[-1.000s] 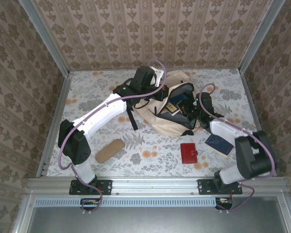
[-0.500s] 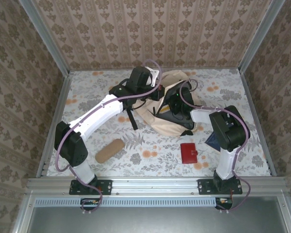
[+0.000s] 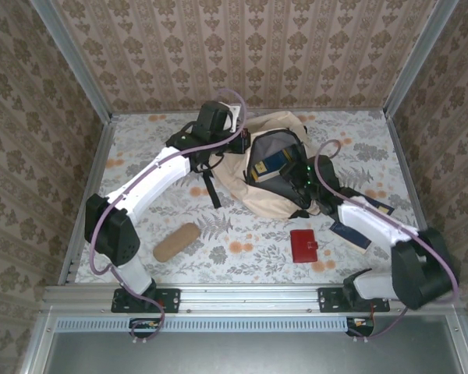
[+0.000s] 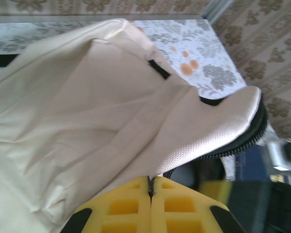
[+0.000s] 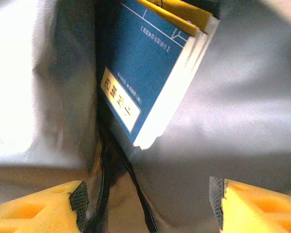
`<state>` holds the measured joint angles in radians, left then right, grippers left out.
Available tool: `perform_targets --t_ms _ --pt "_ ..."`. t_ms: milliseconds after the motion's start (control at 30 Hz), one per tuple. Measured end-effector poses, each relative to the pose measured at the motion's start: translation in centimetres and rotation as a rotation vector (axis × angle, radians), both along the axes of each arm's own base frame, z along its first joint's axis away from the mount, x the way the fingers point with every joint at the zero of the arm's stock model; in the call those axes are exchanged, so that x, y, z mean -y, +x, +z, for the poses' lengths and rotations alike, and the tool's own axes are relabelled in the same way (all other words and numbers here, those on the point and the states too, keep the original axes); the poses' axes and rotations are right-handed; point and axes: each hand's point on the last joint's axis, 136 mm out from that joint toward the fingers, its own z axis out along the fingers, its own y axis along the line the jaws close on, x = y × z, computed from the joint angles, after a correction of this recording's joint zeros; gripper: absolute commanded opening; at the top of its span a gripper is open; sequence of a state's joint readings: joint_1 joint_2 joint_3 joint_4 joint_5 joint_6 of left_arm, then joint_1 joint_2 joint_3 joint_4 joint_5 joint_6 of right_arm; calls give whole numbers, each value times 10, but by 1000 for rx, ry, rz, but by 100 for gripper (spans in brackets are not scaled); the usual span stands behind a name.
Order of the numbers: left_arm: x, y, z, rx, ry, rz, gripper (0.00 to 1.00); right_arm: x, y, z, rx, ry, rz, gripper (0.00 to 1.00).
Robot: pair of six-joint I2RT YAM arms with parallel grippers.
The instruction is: Pack the student bag
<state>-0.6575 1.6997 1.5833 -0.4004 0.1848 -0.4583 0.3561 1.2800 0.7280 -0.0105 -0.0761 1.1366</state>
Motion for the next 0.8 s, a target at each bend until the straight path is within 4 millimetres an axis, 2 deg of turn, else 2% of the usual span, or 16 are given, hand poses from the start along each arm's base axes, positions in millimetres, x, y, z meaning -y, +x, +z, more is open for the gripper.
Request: perform_targets --t_ms 200,300,367,433,567,633,800 --pt "-40 24 -14 8 98 143 0 34 -36 26 39 -129 -6 72" --pt "-56 28 -23 12 144 192 0 53 -44 22 12 -215 -21 72" --pt "-66 26 -27 11 168 211 0 59 -44 10 -36 -265 -7 70" --pt "-72 23 -28 15 183 225 0 56 -41 -7 -91 -281 40 67" --pt "-84 18 -23 35 199 258 0 34 -28 -51 -204 -246 161 52" --pt "-88 16 -23 40 205 269 0 24 -20 -66 -238 -222 197 47" --pt "-99 9 -25 46 224 292 0 -9 15 -80 -227 -133 294 40"
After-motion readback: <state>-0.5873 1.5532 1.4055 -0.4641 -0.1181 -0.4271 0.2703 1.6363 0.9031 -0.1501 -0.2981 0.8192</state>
